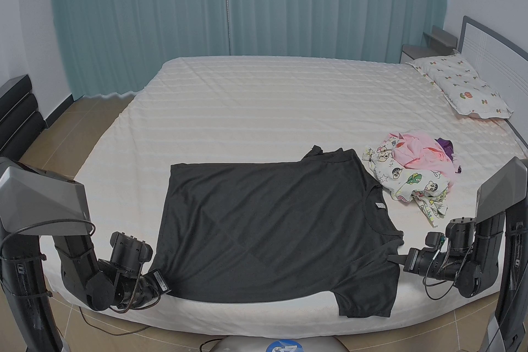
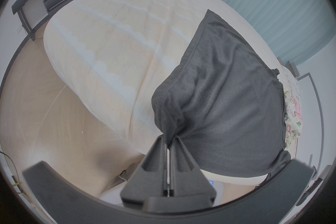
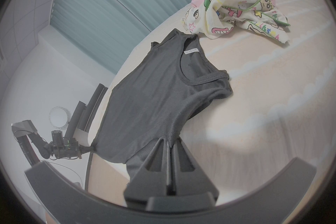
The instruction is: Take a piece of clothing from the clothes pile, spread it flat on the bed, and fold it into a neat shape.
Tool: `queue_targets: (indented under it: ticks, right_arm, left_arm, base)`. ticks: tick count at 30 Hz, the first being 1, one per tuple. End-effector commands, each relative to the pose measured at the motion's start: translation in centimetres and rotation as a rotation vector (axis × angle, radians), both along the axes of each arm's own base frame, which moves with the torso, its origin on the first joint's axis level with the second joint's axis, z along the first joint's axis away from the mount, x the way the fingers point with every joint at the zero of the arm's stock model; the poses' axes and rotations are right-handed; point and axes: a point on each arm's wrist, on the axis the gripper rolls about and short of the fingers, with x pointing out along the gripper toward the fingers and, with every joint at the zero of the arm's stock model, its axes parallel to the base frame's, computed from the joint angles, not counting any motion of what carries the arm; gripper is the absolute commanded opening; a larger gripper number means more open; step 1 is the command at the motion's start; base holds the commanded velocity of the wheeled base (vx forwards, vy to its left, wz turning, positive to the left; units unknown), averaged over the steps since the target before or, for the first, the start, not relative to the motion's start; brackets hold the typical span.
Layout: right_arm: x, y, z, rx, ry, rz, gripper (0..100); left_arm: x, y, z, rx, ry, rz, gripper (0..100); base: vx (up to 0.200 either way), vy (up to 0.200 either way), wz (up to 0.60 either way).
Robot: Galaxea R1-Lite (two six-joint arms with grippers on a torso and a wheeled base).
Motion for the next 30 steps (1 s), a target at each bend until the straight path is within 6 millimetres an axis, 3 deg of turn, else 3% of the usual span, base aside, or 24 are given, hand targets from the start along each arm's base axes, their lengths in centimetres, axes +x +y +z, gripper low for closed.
queue_targets:
  ticks: [1,5,12,30]
  right_arm:
    - [-1.4,-0.8,1.7,0.004,-0.026,-0.009,0]
    - [-2.7,-1.5,2.0,-0.010,-0.023,0.020,0]
    - [-4.5,-2.8,3.1,0.005,-0.044,0.050,0]
    - [-6.3,-3.0,2.5,-0.090,0.025,0.161,0]
  left_arm:
    - [0.0,0.0,0.9,-0.007,-0.031,0.002,0]
    - [-0.1,0.3,1.9,-0.010,-0.062,0.006,0]
    - [-0.4,0.4,1.9,0.008,-0.057,-0.010,0]
    - [-1.5,1.2,1.7,0.086,-0.026,-0.077,0]
  base:
    - [0.000,0.000,0.00]
    - [0.000,0.000,0.00]
    - [0.000,0.000,0.00]
    - [0.000,0.000,0.00]
